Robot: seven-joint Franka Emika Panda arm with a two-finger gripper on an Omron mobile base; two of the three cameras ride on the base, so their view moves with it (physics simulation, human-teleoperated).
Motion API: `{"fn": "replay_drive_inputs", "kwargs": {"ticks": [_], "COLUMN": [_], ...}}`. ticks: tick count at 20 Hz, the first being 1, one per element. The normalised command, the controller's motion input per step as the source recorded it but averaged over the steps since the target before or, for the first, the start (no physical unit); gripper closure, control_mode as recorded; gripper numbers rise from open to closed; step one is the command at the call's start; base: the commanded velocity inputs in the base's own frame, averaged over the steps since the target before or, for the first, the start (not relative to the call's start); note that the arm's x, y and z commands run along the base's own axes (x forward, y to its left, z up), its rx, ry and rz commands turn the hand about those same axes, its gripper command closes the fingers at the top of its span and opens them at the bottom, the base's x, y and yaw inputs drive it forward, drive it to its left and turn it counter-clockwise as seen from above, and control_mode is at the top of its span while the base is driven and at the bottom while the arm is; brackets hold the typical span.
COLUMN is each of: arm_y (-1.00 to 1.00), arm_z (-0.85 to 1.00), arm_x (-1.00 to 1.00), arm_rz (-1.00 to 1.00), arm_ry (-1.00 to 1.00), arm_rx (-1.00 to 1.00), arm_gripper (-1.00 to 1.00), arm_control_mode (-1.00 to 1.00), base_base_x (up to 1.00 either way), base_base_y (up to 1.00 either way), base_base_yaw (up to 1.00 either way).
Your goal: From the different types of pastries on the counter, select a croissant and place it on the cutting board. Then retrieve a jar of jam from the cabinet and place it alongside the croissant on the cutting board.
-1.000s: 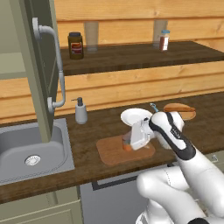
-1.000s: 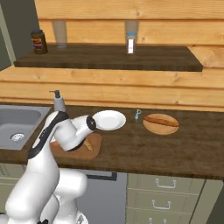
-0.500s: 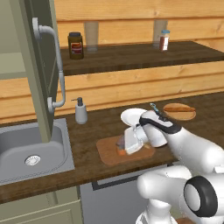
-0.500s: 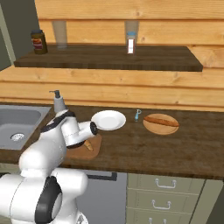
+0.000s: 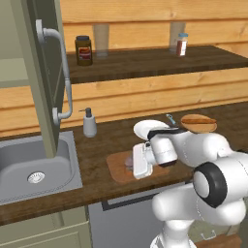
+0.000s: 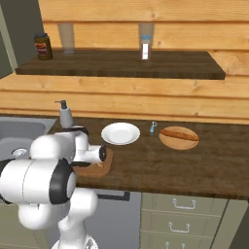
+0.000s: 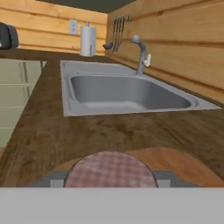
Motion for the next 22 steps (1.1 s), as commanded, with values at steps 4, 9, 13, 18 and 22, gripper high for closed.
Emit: {"fn": "replay_drive_inputs", "kwargs": {"ticks": [4,9,13,18,22], "arm_y": [0.08,0.04,0.00,0.00,0.00], "arm_z": [-0.45,-0.35,-0.22,0.00,0.13], "arm_x": [0.20,0.27,0.01,0.00,-0.01], "arm_rz": [0.00,0.00,0.00,0.02,0.00], "arm_ry": [-0.14,-0.01,0.00,0.01,0.00], "arm_rx": [0.00,0.04,0.11,0.12,0.02], "arm_gripper": [1.00,-1.00,-1.00,-1.00,-1.00], "arm_control_mode": [-1.00,-1.00,-1.00,-1.00,-1.00], "base_base_x": [0.00,0.00,0.00,0.00,0.00], "base_base_y": [0.00,0.00,0.00,0.00,0.00], "base_base_yaw": [0.00,0.00,0.00,0.00,0.00]}}
